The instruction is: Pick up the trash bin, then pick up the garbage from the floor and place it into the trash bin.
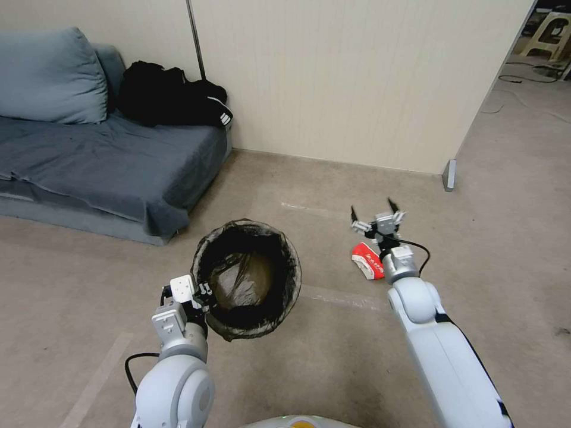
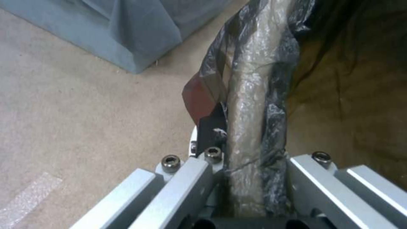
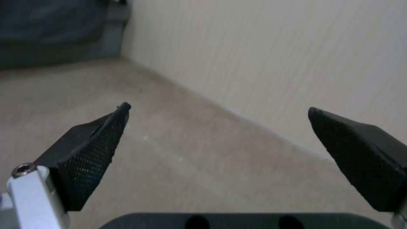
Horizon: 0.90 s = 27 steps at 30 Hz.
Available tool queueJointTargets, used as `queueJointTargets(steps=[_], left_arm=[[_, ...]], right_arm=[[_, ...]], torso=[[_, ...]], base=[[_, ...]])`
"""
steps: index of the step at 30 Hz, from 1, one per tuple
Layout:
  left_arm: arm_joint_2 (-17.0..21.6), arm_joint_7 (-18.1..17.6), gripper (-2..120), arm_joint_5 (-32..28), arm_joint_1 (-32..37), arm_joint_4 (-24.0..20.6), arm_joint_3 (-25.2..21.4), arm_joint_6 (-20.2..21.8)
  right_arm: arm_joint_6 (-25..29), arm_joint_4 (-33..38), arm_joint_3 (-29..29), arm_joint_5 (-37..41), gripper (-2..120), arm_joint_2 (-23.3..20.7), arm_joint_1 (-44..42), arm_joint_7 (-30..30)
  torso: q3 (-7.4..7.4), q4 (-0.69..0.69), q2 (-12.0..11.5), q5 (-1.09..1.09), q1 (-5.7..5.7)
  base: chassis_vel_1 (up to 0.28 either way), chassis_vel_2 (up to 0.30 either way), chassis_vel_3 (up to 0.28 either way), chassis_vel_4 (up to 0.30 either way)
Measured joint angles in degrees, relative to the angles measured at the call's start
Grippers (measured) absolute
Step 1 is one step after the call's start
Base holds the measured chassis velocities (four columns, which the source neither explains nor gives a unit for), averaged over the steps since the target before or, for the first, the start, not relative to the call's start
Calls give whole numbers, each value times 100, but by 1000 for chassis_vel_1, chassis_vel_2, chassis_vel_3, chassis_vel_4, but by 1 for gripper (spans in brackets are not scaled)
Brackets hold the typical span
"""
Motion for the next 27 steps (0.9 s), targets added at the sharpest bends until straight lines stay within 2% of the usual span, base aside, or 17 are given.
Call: queueJointTargets(steps=[1,3,4,6,9,19,27], left_arm=[[0,0,0,0,0,0,0,0],[8,2,0,18,39,-50,-41,0],[8,2,0,18,39,-50,-41,0],[11,2,0,35,87,-82,-47,-8],[11,2,0,56,129,-99,-47,-22],[51,-2,0,77,176,-107,-18,-32],[62,-2,0,117,254,-160,5,-42]], right_arm=[[0,0,0,0,100,0,0,0],[114,-617,-93,-133,100,55,174,-314],[114,-617,-93,-133,100,55,174,-314],[286,-1191,-66,-509,100,133,311,-511],[319,-1537,-6,-780,100,188,368,-588],[-123,-2139,258,-1149,100,208,431,-444],[-164,-2554,491,-1282,100,210,594,-296]], torso=[[0,0,0,0,0],[1,0,0,5,0],[1,0,0,5,0],[0,0,0,1,0],[0,-1,0,4,0],[0,-1,0,2,0],[0,0,0,2,0]], base=[[0,0,0,0],[0,0,0,0],[0,0,0,0],[0,0,0,0],[0,0,0,0],[0,0,0,0],[0,0,0,0]])
